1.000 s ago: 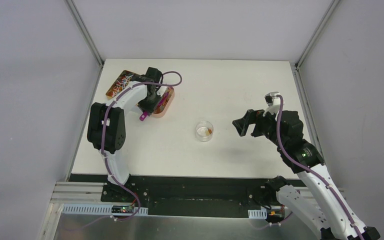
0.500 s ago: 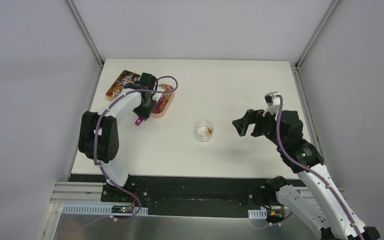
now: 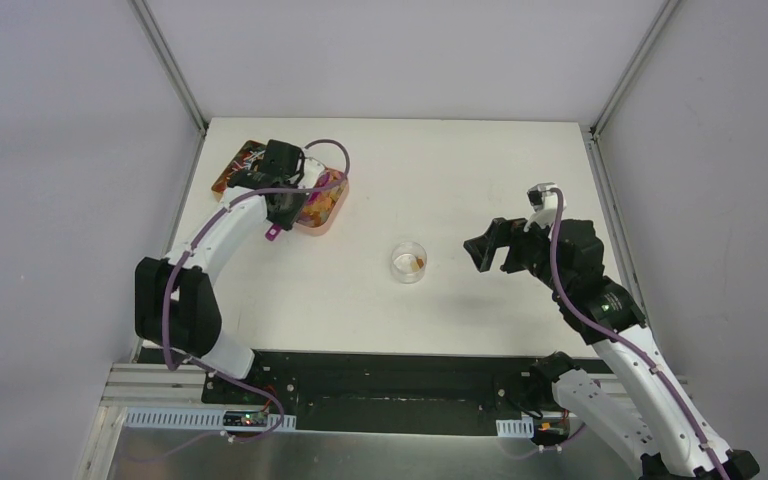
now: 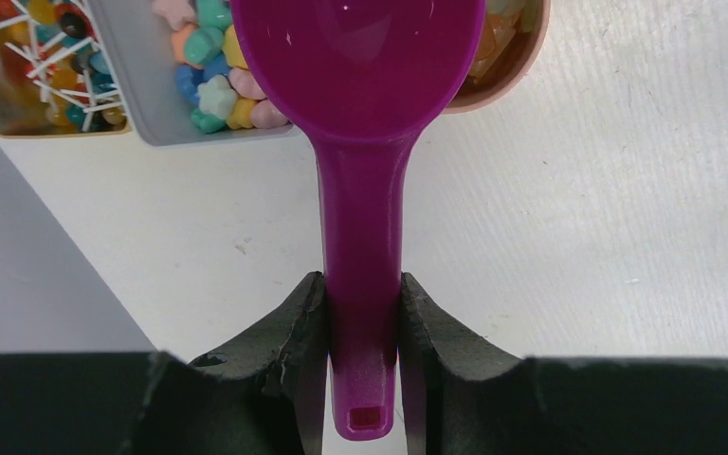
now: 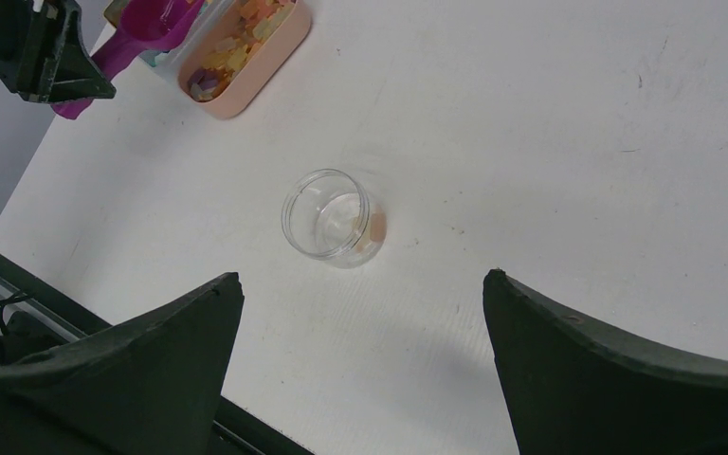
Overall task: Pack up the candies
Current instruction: Scoop the fake candies from the storage box, then place the fake candies in the packing bottle.
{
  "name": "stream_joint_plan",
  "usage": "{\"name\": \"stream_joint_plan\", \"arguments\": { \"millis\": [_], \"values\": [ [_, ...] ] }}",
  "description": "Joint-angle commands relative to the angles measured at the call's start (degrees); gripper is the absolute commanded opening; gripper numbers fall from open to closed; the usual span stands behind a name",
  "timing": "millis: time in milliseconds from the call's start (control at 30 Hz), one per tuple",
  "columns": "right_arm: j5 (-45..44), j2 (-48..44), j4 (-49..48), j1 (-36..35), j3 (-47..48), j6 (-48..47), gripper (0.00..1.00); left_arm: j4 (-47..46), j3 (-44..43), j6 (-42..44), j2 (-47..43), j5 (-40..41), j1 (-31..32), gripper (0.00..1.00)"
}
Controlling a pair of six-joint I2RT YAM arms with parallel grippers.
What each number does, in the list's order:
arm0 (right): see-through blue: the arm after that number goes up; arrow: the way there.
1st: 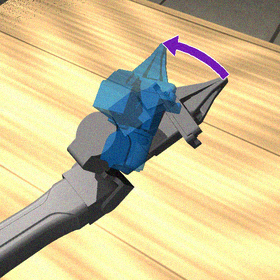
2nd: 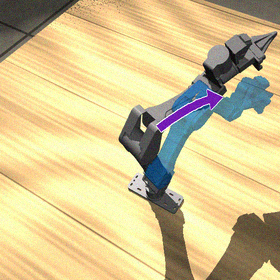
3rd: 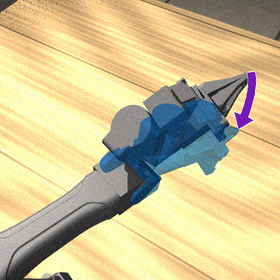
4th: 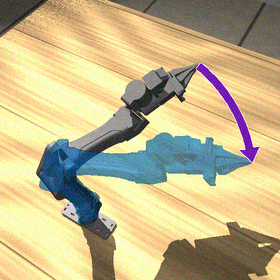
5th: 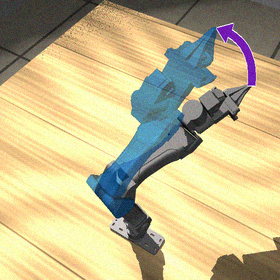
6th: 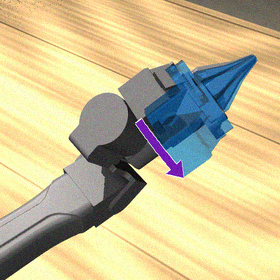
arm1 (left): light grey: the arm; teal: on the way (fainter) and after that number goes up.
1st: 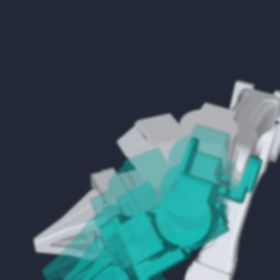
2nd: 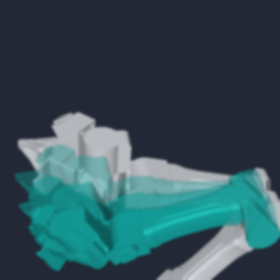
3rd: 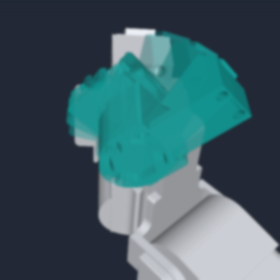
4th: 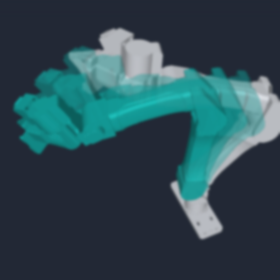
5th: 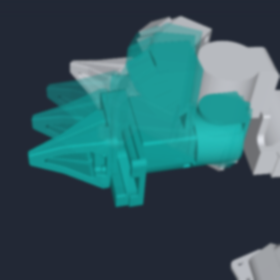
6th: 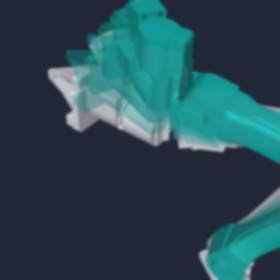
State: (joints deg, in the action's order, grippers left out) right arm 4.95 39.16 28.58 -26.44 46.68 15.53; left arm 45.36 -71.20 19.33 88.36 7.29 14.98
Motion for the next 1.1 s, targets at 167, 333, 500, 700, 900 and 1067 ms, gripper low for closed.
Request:
{"name": "stream_joint_plan", "arguments": {
  "millis": [167, 333, 500, 700, 900, 1067],
  "values": [
    [-1.2, -1.1, -2.2, 0.2, 1.1, -0.3, 1.00, 2.4, -1.7, 4.1, -9.1, 7.6, 10.5, 0.00],
    [-1.2, -1.3, -2.1, 0.1, 1.9, 0.0, 1.00, 6.9, -4.1, 4.3, -9.6, 9.8, 16.8, 0.00],
    [-2.3, -1.5, -1.7, 0.2, 2.1, 0.1, 1.00, 10.2, -5.0, 5.0, -9.8, 9.8, 22.8, 0.00],
    [-3.6, -2.1, -0.5, 0.2, 2.5, -0.5, 1.00, 15.1, -6.5, 4.9, -8.7, 10.2, 28.5, 0.00],
    [-6.4, -2.9, 0.8, 0.2, 3.2, -1.7, 1.00, 22.7, -10.7, 2.4, -5.1, 12.4, 33.2, 0.00],
    [-7.6, -3.7, 1.1, 0.1, 2.8, -2.1, 1.00, 28.5, -13.2, -0.6, -1.0, 16.5, 36.6, 0.00]
  ]
}}
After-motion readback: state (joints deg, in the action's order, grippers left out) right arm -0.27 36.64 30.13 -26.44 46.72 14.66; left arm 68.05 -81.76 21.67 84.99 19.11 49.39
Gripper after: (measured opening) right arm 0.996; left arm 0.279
